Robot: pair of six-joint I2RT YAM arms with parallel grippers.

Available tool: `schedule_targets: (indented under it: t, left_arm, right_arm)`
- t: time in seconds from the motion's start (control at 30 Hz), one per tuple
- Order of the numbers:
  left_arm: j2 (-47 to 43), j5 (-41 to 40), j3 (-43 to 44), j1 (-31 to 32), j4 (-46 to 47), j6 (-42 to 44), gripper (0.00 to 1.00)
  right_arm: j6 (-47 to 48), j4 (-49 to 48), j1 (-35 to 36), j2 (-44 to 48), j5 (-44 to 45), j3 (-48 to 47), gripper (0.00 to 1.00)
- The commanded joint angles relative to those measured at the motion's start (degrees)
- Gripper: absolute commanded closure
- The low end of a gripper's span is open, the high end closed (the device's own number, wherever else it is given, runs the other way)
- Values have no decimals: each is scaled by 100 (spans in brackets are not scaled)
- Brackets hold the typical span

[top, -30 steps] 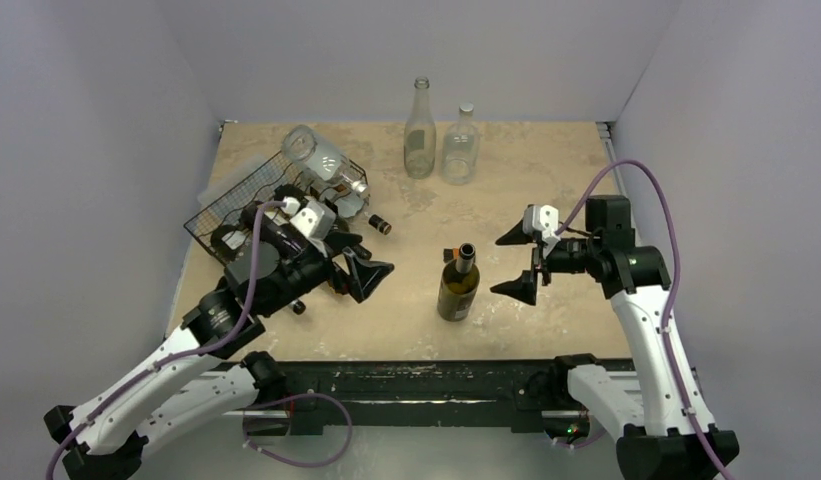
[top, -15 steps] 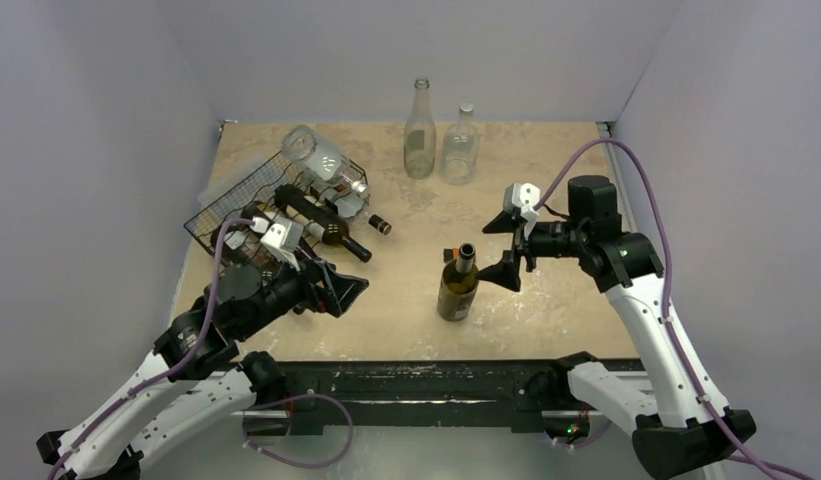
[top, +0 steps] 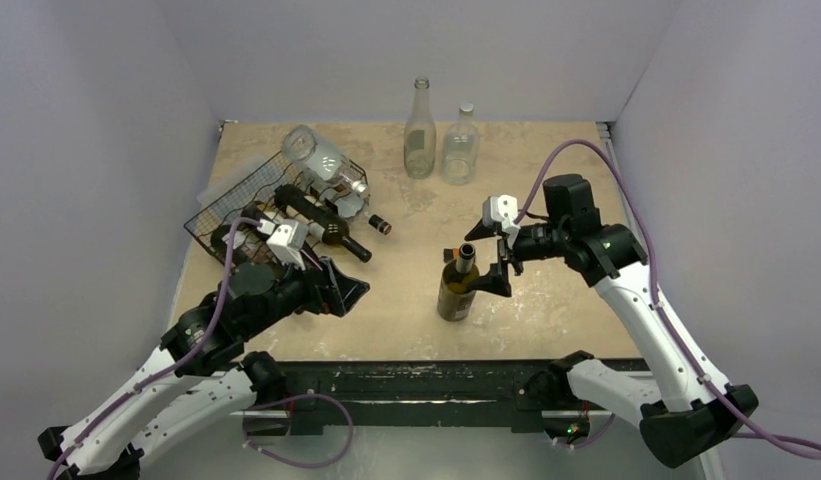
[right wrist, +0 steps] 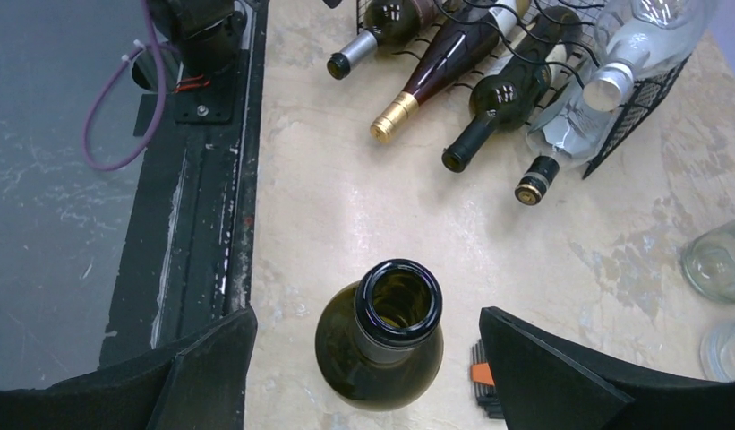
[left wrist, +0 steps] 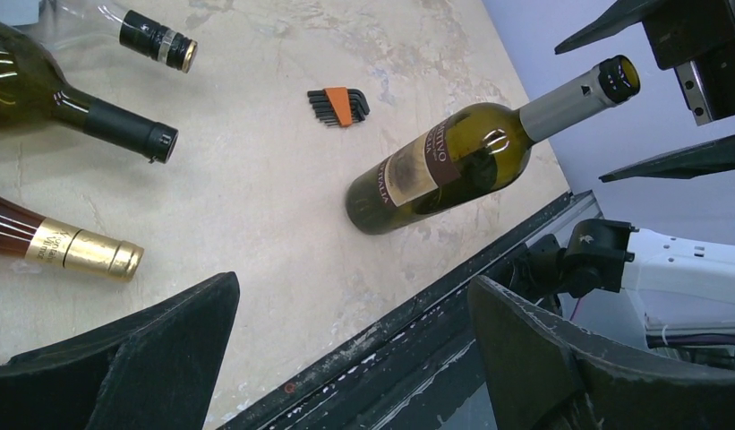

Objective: Take the wine bottle off the wine rack
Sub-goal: Pick up the wine bottle from the center of the board.

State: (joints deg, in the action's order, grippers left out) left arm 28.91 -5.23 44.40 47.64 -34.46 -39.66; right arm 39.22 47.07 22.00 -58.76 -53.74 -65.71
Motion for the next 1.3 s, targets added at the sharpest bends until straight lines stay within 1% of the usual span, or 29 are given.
schedule_targets:
  t: [0.0, 0.1, 0.2, 0.27, 0.47, 0.63, 0.8, 0.97, 1.07, 1.27]
  left_arm:
    - [119, -47, -28, -22, 143, -134, 0]
    - [163, -31, -32, -24, 180, -126, 0]
    - [177, -44, -58, -26, 193, -125, 0]
    - [182, -48, -86, -26, 216, -134, 0]
    - [170, -5, -131, -26, 240, -148, 0]
    - [125, -8, -159, -26, 235, -147, 0]
    - [84, 2, -177, -22, 231, -168, 0]
    - [80, 48, -204, -26, 253, -182, 0]
    - [59, 58, -208, -26, 235, -183, 0]
    - [-46, 21, -246, -26, 173, -176, 0]
  right_arm:
    - [556, 75, 163, -37, -224, -237, 1]
    - [627, 46, 255, -85, -225, -214, 3]
    - [586, -33, 303, -85, -194, -182, 12]
    - [508, -107, 317, -76, -181, -150, 21]
    - [327, -244, 320, -108, -264, -110, 38]
    - [236, -306, 324, -134, -278, -100, 44]
    - [160, -363, 329, -202, -261, -99, 48]
    - [130, -400, 324, -364, -260, -108, 57]
    - [123, -392, 323, -398, -260, -138, 68]
    - [72, -169, 310, -331, -404, -342, 97]
